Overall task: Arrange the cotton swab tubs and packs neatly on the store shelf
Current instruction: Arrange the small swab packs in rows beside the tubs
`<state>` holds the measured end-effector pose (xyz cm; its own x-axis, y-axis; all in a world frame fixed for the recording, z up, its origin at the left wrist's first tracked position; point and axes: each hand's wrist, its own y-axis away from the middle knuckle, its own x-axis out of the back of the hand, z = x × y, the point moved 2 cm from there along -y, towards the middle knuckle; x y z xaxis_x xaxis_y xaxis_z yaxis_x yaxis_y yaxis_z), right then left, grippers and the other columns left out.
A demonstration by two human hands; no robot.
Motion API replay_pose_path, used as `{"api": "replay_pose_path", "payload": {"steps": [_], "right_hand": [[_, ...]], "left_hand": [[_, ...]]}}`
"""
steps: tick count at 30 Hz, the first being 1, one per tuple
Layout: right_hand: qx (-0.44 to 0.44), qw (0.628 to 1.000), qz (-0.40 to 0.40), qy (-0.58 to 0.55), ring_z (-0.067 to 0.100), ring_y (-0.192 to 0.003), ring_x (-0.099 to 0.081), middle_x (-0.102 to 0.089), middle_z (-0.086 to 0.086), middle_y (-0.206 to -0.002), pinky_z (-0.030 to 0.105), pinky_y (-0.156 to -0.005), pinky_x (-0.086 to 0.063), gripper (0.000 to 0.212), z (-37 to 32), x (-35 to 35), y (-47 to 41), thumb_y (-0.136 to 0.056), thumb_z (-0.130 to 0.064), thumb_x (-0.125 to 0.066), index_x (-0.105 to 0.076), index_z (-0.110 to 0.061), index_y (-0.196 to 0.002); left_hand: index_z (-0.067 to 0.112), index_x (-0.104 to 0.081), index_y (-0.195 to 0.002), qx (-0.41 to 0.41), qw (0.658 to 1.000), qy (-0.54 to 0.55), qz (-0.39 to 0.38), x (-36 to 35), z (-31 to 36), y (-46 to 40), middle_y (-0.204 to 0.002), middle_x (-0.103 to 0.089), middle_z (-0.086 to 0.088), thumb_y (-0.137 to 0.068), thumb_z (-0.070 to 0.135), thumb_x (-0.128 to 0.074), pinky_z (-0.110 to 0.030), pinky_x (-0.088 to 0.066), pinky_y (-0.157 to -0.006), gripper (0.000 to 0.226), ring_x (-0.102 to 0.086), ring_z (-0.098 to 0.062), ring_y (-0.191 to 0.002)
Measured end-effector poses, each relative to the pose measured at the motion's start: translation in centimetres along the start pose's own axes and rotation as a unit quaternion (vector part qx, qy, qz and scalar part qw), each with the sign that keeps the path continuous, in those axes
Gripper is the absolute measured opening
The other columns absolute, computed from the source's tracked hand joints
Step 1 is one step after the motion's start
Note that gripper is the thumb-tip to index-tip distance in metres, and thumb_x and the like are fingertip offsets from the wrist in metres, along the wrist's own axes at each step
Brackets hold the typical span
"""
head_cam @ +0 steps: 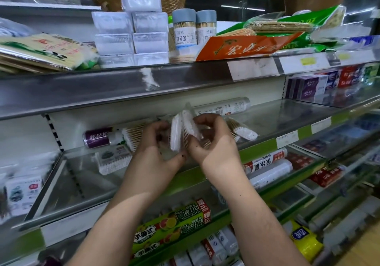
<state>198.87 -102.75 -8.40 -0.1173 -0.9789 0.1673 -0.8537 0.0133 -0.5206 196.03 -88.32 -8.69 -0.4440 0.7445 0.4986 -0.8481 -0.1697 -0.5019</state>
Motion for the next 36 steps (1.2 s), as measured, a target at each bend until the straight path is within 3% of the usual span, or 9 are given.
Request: {"api": "replay_pose_path", "payload": {"steps": [4,9,13,17,22,25,28,33,36], "right_hand": [[0.047,0.996,0.023,-0.067,0.001,-0.107,-0.058,-0.06,-0.017,-0.114,0.03,-0.093,-0.052,0.042,-1.9,-1.1,1.1,-0.083,-0.02,-0.07,-0.052,-0.044,-0.113],[0.061,0.993,0.024,-0.1,0.009,-0.109,-0.061,-0.063,-0.014,-0.115,0.039,-0.093,-0.053,0.033,-3.6,-3.8,1.7,-0.084,-0.037,-0.065,-0.058,-0.045,-0.114],[0.07,0.992,-0.004,-0.101,0.013,-0.106,-0.063,-0.065,-0.007,-0.113,0.042,-0.091,-0.053,0.031,-5.2,-7.4,2.3,-0.082,-0.044,-0.061,-0.061,-0.043,-0.112],[0.07,0.987,-0.019,-0.145,0.011,-0.1,-0.064,-0.066,-0.007,-0.111,0.034,-0.088,-0.054,0.02,-6.6,-11.1,3.5,-0.088,-0.035,-0.061,-0.063,-0.045,-0.106],[0.064,0.988,-0.037,-0.137,0.014,-0.09,-0.067,-0.07,-0.006,-0.099,0.037,-0.083,-0.056,0.018,-9.3,-16.4,4.3,-0.082,-0.037,-0.06,-0.064,-0.052,-0.092],[0.072,0.99,-0.069,-0.099,0.007,-0.088,-0.066,-0.07,-0.01,-0.102,0.025,-0.079,-0.052,0.027,-10.6,-18.7,5.2,-0.091,-0.023,-0.063,-0.061,-0.05,-0.092],[0.085,0.992,-0.095,-0.024,0.004,-0.093,-0.063,-0.065,-0.011,-0.112,0.023,-0.081,-0.05,0.024,-11.4,-20.5,6.0,-0.093,-0.024,-0.062,-0.06,-0.047,-0.096],[0.071,0.974,-0.188,0.104,0.003,-0.095,-0.06,-0.062,-0.018,-0.111,0.033,-0.084,-0.053,0.013,-12.1,-23.1,6.4,-0.097,-0.032,-0.056,-0.062,-0.039,-0.106],[0.076,0.959,-0.213,0.17,0.002,-0.092,-0.06,-0.058,-0.014,-0.113,0.03,-0.085,-0.053,0.014,-12.6,-24.8,6.8,-0.097,-0.031,-0.056,-0.062,-0.039,-0.106]], "left_hand": [[0.053,-0.028,-0.137,-0.038,0.999,0.027,-0.003,1.5,0.8,0.8,-0.134,-0.042,0.027,-0.073,0.034,-0.082,-0.016,-0.039,-0.091,0.086,-0.046,0.008,-0.115],[0.058,-0.024,-0.136,-0.087,0.995,-0.044,0.02,5.3,0.5,1.4,-0.147,-0.028,0.019,-0.077,0.021,-0.078,-0.028,-0.041,-0.106,0.088,-0.04,0.001,-0.129],[0.051,-0.029,-0.138,-0.08,0.994,-0.063,0.038,9.2,-1.2,2.1,-0.139,-0.045,0.016,-0.079,0.015,-0.075,-0.028,-0.047,-0.099,0.083,-0.047,0.0,-0.122],[0.052,-0.034,-0.132,-0.041,0.991,-0.101,0.071,13.1,-3.2,3.1,-0.124,-0.054,0.014,-0.076,0.025,-0.078,-0.027,-0.05,-0.08,0.076,-0.056,-0.005,-0.103],[0.046,-0.04,-0.127,-0.03,0.986,-0.118,0.117,18.4,-5.2,4.0,-0.116,-0.054,0.02,-0.071,0.027,-0.081,-0.03,-0.045,-0.079,0.072,-0.055,-0.012,-0.101],[0.042,-0.036,-0.134,-0.03,0.979,-0.132,0.15,21.5,-6.6,5.1,-0.119,-0.054,0.015,-0.067,0.034,-0.082,-0.028,-0.045,-0.082,0.082,-0.057,-0.016,-0.102],[0.055,-0.018,-0.141,0.007,0.974,-0.146,0.172,24.3,-8.1,6.0,-0.115,-0.051,0.003,-0.066,0.049,-0.08,-0.035,-0.051,-0.081,0.097,-0.061,-0.018,-0.092],[0.042,-0.036,-0.125,0.094,0.96,-0.184,0.191,28.2,-11.2,7.2,-0.106,-0.05,0.007,-0.065,0.064,-0.075,-0.032,-0.049,-0.076,0.076,-0.058,-0.015,-0.086],[0.028,-0.043,-0.113,0.138,0.938,-0.274,0.162,29.5,-12.5,7.2,-0.098,-0.049,0.004,-0.061,0.08,-0.062,-0.037,-0.049,-0.08,0.076,-0.055,-0.021,-0.095]]}}
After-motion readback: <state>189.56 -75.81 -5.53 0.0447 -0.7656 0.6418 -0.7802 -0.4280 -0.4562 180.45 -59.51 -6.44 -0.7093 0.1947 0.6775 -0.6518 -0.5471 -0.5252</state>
